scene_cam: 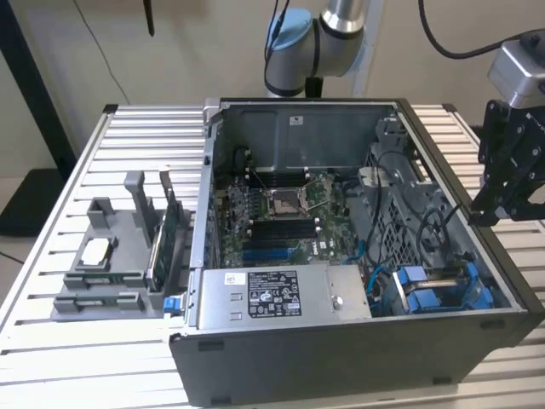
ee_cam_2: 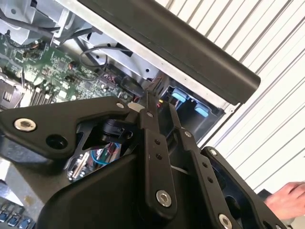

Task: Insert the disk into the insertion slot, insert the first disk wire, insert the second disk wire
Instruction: 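Insert the second disk wire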

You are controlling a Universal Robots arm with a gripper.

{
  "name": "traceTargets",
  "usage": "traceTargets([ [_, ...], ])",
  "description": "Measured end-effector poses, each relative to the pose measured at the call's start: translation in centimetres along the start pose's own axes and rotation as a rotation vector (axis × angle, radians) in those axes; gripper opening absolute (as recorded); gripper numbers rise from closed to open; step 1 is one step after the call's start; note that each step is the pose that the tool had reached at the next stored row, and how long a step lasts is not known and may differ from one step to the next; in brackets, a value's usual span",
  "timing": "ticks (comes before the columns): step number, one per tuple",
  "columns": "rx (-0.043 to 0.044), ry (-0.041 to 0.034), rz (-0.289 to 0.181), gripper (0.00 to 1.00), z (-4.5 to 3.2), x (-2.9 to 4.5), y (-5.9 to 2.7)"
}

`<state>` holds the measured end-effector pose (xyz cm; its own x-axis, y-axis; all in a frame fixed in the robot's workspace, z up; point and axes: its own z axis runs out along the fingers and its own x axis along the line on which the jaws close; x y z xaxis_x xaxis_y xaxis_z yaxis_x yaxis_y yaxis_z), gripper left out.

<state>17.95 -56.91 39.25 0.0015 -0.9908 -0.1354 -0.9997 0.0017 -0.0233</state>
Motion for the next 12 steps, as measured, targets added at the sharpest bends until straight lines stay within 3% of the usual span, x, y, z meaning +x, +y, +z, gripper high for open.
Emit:
traceTargets([
  [4, 0.0001, -0.0038, 0.000, 0.27, 0.23, 0.03, -0.06],
  [8, -0.0001, -0.0316, 0.001, 0.27, 0.32, 0.05, -0.22],
  [12, -0.0001, -0.0445, 0.001, 0.27, 0.51, 0.10, -0.37],
])
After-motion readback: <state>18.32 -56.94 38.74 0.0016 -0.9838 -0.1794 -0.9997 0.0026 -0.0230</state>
